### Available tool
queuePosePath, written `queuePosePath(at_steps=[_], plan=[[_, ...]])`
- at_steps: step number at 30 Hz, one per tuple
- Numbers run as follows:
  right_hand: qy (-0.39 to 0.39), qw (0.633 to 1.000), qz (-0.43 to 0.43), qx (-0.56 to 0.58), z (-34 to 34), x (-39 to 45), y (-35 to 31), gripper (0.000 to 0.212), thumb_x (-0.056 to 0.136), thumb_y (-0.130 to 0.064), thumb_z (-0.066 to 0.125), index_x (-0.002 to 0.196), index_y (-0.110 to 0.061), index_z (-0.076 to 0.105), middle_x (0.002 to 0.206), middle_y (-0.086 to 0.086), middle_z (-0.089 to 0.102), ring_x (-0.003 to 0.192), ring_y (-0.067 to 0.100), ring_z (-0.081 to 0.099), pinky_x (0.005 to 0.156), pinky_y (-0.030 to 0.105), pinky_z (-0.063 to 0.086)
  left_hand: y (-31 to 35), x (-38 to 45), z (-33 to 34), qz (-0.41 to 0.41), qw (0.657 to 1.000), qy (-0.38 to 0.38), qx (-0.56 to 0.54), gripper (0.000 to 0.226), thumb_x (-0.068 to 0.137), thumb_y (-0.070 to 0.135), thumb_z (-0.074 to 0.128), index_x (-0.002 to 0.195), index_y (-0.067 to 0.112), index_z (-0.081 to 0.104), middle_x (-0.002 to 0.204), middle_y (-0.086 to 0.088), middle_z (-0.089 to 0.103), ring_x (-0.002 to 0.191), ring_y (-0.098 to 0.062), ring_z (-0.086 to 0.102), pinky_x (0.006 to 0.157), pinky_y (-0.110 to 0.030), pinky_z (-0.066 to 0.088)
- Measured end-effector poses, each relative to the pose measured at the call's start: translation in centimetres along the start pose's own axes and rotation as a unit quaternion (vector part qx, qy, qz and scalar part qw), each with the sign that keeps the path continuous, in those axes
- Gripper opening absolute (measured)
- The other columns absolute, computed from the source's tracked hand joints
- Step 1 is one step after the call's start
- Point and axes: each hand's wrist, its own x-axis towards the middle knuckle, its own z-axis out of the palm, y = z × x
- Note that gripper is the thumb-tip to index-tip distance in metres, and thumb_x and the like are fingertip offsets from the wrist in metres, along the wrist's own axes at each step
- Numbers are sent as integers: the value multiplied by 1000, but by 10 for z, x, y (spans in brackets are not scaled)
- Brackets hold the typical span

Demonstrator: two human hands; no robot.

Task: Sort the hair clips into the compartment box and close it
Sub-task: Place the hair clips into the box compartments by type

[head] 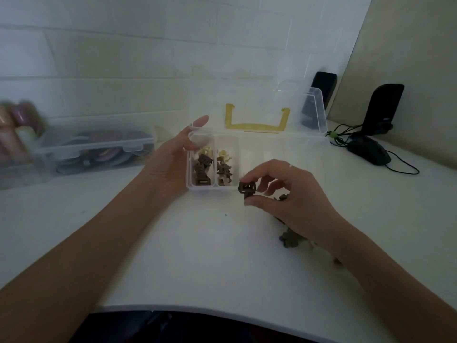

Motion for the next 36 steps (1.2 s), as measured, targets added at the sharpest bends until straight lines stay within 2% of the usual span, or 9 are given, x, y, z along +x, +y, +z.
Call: queuePosePath(at_steps=[4,7,11,14,20,23,27,31,36], plan=[[56,994,-78,-56,9,14,-16,17,76,-19,75,90,-22,67,88,-14,67,79,9,59,72,25,49,1,-2,6,2,1000,-7,-19,59,61,10,71,118,23,65,112,-13,66,97,-29,66,76,-40,55],[62,973,-163,-152,20,42,-32,13,73,-14,74,84,-16,67,88,-3,71,82,21,59,72,35,48,1,-3,10,-1,1000,8,-27,34,89,17,50,120,24,60,100,-9,69,86,-22,68,69,-33,55],[43,910,-218,-351,39,71,-27,5,68,-17,70,73,-17,70,83,-2,71,79,26,58,70,35,31,1,-4,8,-11,1000,8,-27,37,97,19,43,132,25,53,102,-6,62,79,-18,63,67,-30,50],[32,874,-198,-443,44,69,-18,26,80,-28,49,71,-18,72,88,0,69,84,26,56,69,36,24,2,-3,7,-15,999,3,-28,42,92,14,45,132,25,53,107,-8,58,81,-19,60,71,-33,47],[1,855,-205,-476,37,56,-9,31,88,-35,43,100,-24,69,129,-1,57,106,26,52,79,39,30,1,-3,8,-19,1000,-8,-22,32,97,19,39,121,28,58,101,-7,66,82,-21,63,69,-32,51],[21,901,-208,-380,25,48,-12,30,87,-23,51,114,-25,64,131,0,55,107,26,52,84,39,34,0,-2,8,-6,999,-1,-31,37,92,12,42,125,24,56,108,-10,64,87,-24,66,72,-35,55],[114,960,-140,-215,-25,27,-11,26,91,-20,52,116,-25,61,102,-9,61,81,6,55,78,21,43,0,1,2,-11,1000,11,-13,48,77,7,51,122,22,61,122,-14,61,107,-31,61,88,-45,52],[269,959,19,-87,-63,-8,12,28,95,-21,45,76,-12,63,69,-4,64,66,1,57,64,5,40,0,3,-1,-15,1000,14,-6,53,71,6,54,120,24,64,117,-12,61,109,-32,57,95,-50,46],[211,939,270,-32,-52,-43,35,33,100,-33,31,99,-20,61,96,-3,63,90,14,58,73,27,42,-2,3,1,-5,999,38,-11,49,76,10,53,123,22,60,117,-10,59,110,-32,57,96,-51,46]])
